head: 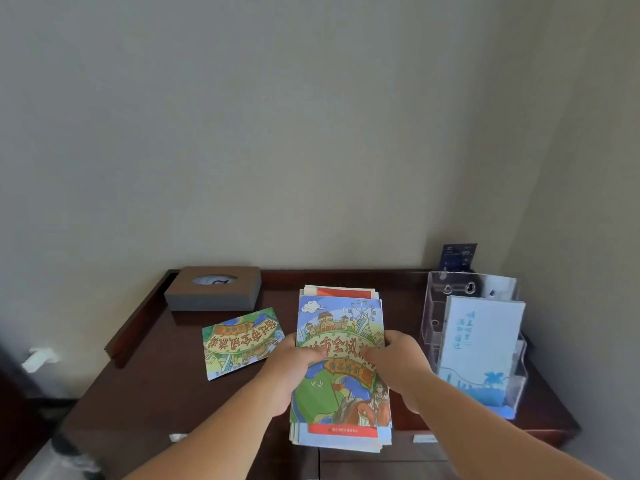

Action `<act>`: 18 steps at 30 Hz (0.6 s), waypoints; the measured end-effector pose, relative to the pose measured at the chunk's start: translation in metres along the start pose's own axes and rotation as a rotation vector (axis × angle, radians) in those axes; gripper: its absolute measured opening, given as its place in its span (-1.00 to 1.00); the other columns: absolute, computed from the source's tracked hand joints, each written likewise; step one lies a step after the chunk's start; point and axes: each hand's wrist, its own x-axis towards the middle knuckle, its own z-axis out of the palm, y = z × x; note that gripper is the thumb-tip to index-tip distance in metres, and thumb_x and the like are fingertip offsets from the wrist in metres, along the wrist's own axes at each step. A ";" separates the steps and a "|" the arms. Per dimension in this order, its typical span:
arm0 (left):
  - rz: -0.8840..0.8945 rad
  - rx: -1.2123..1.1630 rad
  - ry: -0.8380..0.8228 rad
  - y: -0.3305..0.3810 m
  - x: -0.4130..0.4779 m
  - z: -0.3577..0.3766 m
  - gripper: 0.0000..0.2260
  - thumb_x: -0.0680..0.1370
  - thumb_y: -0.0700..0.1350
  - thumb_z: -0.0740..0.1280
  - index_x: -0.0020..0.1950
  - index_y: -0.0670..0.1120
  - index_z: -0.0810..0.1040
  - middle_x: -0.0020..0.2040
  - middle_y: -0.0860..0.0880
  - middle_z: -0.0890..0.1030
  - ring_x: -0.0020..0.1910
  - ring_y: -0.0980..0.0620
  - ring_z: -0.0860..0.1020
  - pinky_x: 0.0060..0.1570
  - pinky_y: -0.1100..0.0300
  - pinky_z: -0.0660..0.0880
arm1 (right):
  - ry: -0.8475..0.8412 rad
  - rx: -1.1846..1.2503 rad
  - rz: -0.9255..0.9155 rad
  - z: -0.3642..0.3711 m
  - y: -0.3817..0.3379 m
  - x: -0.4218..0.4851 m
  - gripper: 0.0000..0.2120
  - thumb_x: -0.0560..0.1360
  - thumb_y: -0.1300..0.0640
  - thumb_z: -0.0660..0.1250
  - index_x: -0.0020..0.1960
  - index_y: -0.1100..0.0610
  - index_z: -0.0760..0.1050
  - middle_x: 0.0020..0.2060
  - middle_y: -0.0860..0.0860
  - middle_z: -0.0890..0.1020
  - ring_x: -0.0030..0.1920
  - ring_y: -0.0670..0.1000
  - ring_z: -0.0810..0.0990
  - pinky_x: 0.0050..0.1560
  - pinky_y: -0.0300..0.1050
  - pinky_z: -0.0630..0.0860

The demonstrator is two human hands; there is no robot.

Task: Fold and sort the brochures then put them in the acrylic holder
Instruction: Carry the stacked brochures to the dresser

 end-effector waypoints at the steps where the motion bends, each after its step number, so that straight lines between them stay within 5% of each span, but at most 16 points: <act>1: -0.017 0.021 0.011 -0.002 0.016 -0.002 -0.77 0.47 -0.14 0.49 -0.08 0.11 0.48 -0.16 0.18 0.58 -0.21 0.24 0.51 -0.31 0.26 0.35 | 0.003 -0.011 0.017 0.006 0.001 0.012 -0.97 0.54 0.13 0.39 -0.06 0.01 0.59 -0.19 -0.08 0.73 -0.23 -0.05 0.72 -0.16 0.00 0.69; 7: -0.128 0.112 -0.055 -0.018 0.107 -0.002 -0.72 0.50 -0.12 0.46 0.17 -0.06 0.51 0.06 0.00 0.62 -0.01 0.03 0.58 -0.10 0.10 0.49 | 0.060 -0.119 0.146 0.031 0.007 0.084 -0.97 0.53 0.14 0.38 -0.03 0.06 0.57 -0.18 -0.02 0.72 -0.19 0.02 0.72 -0.08 0.10 0.67; 10: -0.158 0.155 -0.078 -0.026 0.142 -0.005 -0.52 0.52 -0.07 0.44 0.39 -0.12 0.39 0.33 -0.08 0.50 0.25 -0.10 0.48 0.13 0.05 0.39 | 0.075 -0.157 0.198 0.044 0.011 0.114 -0.96 0.53 0.12 0.38 -0.03 0.07 0.55 -0.17 -0.02 0.71 -0.19 0.01 0.72 -0.10 0.08 0.68; 13: -0.184 0.269 -0.081 -0.035 0.174 -0.004 -0.41 0.56 -0.06 0.39 0.50 -0.17 0.22 0.44 -0.14 0.35 0.35 -0.14 0.39 0.08 0.10 0.31 | 0.080 -0.181 0.271 0.057 0.019 0.136 -0.93 0.54 0.11 0.37 -0.01 0.08 0.52 -0.14 0.00 0.70 -0.16 0.02 0.71 -0.07 0.10 0.67; 16: -0.214 0.390 -0.083 -0.043 0.190 0.003 -0.43 0.58 -0.07 0.35 0.49 -0.20 0.18 0.04 -0.02 0.47 -0.08 0.06 0.49 -0.25 0.20 0.36 | 0.074 -0.206 0.340 0.061 0.032 0.153 -0.89 0.54 0.10 0.38 0.01 0.11 0.52 -0.12 0.01 0.70 -0.15 0.02 0.71 -0.08 0.09 0.67; 18: -0.241 0.457 -0.071 -0.049 0.198 0.007 -0.46 0.59 -0.06 0.34 0.46 -0.21 0.19 -0.19 0.04 0.36 -0.32 0.15 0.35 -0.40 0.24 0.28 | 0.066 -0.223 0.369 0.062 0.040 0.164 -0.88 0.53 0.10 0.39 0.01 0.13 0.52 -0.12 0.04 0.69 -0.13 0.06 0.70 -0.06 0.10 0.66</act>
